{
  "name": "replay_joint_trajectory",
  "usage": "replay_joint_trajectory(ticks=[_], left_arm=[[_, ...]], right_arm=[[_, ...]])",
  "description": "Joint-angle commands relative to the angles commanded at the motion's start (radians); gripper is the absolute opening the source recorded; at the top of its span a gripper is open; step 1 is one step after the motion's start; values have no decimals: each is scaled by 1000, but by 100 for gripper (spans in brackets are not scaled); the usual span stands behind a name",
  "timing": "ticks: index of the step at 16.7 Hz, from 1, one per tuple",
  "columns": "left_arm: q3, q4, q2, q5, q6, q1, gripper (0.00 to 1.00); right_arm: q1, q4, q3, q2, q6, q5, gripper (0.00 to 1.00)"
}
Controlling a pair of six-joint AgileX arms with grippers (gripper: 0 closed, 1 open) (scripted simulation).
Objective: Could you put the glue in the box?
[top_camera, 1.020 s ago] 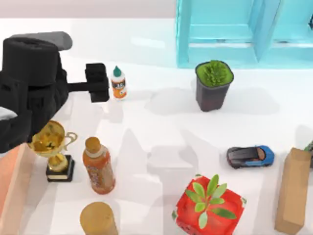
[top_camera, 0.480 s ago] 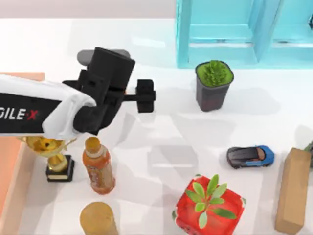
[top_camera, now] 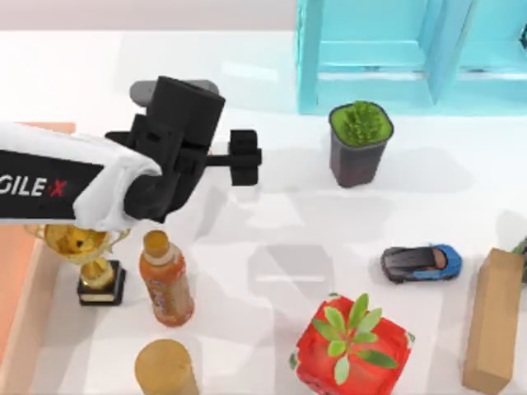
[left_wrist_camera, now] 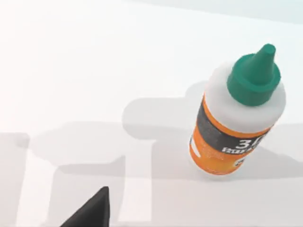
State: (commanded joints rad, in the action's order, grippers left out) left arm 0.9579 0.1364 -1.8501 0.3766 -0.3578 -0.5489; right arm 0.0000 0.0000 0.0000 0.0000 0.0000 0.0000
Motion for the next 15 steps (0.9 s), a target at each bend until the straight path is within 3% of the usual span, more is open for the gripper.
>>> replay_joint_trajectory(ticks=[9, 14, 15], left_arm=[[222, 119, -327, -54, 50, 69, 100], [236, 126, -350, -57, 53, 69, 100], [236, 126, -350, -57, 53, 69, 92]], right_arm=[[0, 0, 0, 0, 0, 0, 100], [0, 0, 0, 0, 0, 0, 100], [0, 0, 0, 0, 0, 0, 100]])
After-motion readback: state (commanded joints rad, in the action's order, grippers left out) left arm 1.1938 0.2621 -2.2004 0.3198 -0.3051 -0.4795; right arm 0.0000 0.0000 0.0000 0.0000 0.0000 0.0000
